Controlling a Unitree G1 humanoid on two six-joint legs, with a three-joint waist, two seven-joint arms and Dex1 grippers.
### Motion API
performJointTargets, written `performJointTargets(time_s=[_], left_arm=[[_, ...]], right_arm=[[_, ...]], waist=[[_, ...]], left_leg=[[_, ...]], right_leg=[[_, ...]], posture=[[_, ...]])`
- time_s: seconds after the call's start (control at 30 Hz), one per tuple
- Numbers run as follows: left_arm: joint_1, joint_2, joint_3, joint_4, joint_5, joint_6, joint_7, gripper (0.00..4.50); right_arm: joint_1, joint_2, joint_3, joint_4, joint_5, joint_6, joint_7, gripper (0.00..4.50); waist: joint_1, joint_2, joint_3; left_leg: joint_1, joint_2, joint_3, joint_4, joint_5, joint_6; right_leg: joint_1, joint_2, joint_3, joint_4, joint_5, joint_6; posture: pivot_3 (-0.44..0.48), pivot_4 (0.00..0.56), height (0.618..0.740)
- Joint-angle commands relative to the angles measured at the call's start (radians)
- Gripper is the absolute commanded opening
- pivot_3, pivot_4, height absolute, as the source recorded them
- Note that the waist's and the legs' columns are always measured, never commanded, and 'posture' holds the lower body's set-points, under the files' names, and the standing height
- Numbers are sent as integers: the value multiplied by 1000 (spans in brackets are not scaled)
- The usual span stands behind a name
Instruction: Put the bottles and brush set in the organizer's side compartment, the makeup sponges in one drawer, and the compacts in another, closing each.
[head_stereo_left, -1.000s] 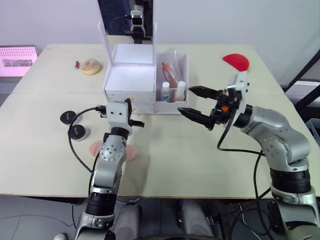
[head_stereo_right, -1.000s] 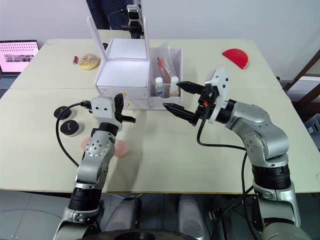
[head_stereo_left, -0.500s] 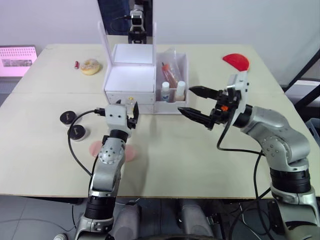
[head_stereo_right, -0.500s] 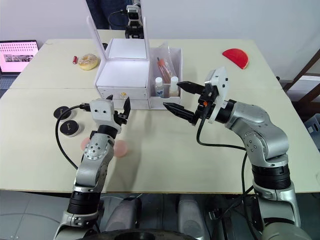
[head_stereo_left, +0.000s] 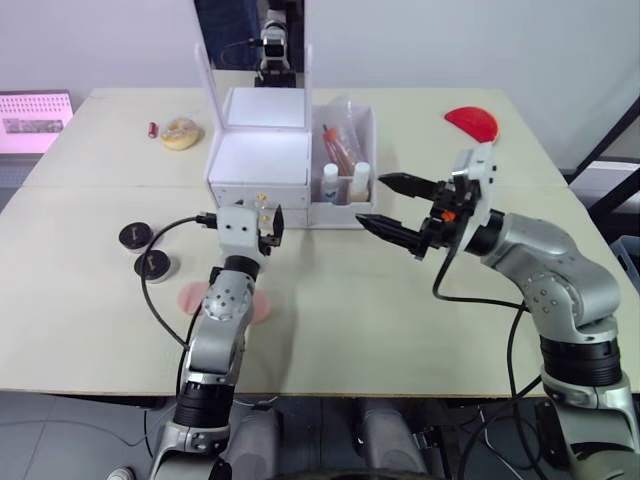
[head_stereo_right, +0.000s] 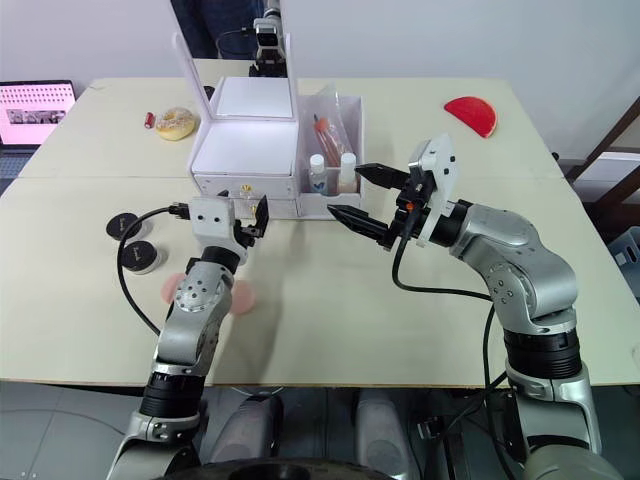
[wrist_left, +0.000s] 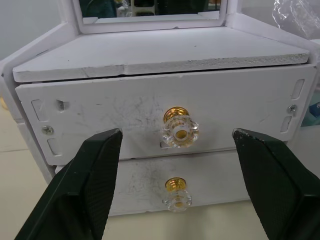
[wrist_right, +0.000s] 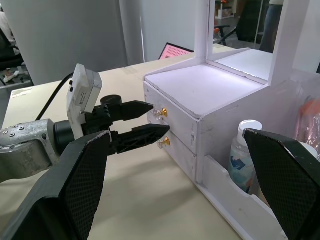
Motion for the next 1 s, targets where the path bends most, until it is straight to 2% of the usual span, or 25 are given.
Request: performJointTargets(time_s=[0.03, 0.17, 0.53, 0.73, 1.0], left_arm=[[-19, -3, 8, -17, -8, -25, -7, 2347], [-24, -6, 7, -11, -4, -38, -9, 360], [18, 4, -1, -35, 1, -68, -32, 304], [133, 49, -18, -132, -30, -125, -119, 304], [356, 111, -13, -328, -91, -140, -214, 304]], right_arm=[[-18, -8, -19, -23, 8, -10, -2, 4500], [-20, -8, -21, -17, 4, -15, -3, 4500], [-16, -7, -13, -12, -9, -18, -3, 4500], [-7, -9, -9, -17, -20, -13, -4, 4500], [-1, -15, -16, -18, -17, -11, 0, 4500]], waist=[[0, 0, 0], [0, 0, 0], [0, 0, 0], [-1, 0, 0], [-1, 0, 0]], left_leg=[[0, 0, 0, 0, 0, 0], [0, 0, 0, 0, 0, 0], [0, 0, 0, 0, 0, 0], [0, 0, 0, -1, 0, 0], [-1, 0, 0, -1, 0, 0]], right_leg=[[0, 0, 0, 0, 0, 0], [0, 0, 0, 0, 0, 0], [0, 0, 0, 0, 0, 0], [-1, 0, 0, 0, 0, 0], [-1, 0, 0, 0, -1, 0]], posture=[[0, 150, 739], [0, 150, 739], [0, 150, 739], [0, 150, 739], [0, 150, 739]])
